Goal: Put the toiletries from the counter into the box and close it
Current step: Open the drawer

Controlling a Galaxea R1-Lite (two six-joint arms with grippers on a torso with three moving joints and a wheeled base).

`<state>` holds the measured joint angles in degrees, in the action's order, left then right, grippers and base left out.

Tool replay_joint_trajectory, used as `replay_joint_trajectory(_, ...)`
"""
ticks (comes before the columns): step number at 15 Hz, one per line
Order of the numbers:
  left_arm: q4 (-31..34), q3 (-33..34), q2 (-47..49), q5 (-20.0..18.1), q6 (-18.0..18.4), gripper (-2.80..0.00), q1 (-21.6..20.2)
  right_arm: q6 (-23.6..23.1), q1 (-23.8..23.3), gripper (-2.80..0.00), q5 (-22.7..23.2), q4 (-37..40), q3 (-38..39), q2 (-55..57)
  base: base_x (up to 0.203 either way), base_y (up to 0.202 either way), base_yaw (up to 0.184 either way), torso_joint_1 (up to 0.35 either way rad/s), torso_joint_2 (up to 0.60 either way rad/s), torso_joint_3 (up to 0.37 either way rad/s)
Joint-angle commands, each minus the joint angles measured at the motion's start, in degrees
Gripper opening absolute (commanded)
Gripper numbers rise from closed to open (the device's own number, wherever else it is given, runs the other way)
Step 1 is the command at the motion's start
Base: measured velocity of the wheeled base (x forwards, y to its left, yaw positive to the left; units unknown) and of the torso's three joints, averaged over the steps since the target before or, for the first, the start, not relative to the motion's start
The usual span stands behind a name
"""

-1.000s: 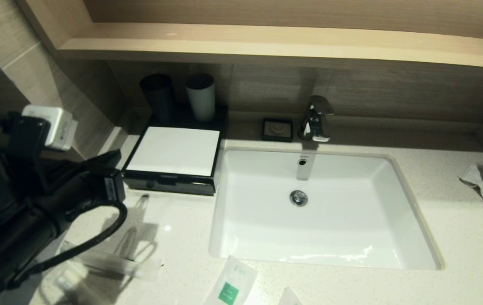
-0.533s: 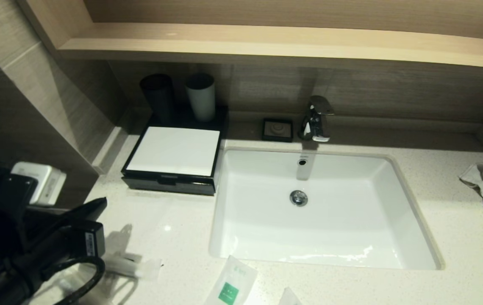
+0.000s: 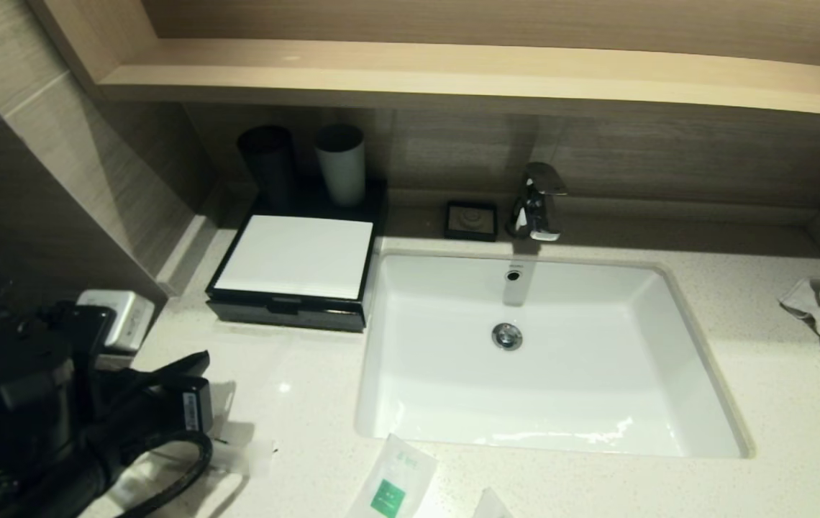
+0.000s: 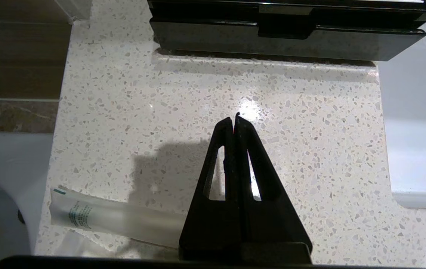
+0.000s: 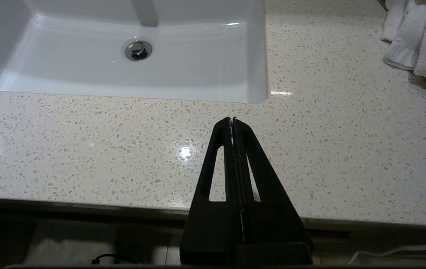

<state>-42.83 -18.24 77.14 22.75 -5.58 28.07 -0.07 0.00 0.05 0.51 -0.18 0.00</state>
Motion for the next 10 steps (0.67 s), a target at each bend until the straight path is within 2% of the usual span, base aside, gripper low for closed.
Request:
replay_joint_trajectory(1, -3.38, 0.05, 5.99, -0.22, -0.12, -2.8, -0.22, -0.02, 0.0, -2.8, 0.04, 0.01, 0.01, 0.0, 0.0, 0.0, 0.0, 0.0, 0.0, 0.0)
replay_joint_trajectory(6, -16.76, -0.23, 16.78, -0.55, 0.09, -2.8, -0.39, -0.02, 0.0, -2.8, 0.04, 0.01, 0.01, 0.0, 0.0, 0.0, 0.0, 0.0, 0.0, 0.0)
replay_joint_trajectory(10, -19.78, -3.31, 20.85, -0.52, 0.05, -2.8, -0.39, -0.02, 0.0, -2.8, 0.04, 0.01, 0.01, 0.0, 0.0, 0.0, 0.0, 0.0, 0.0, 0.0)
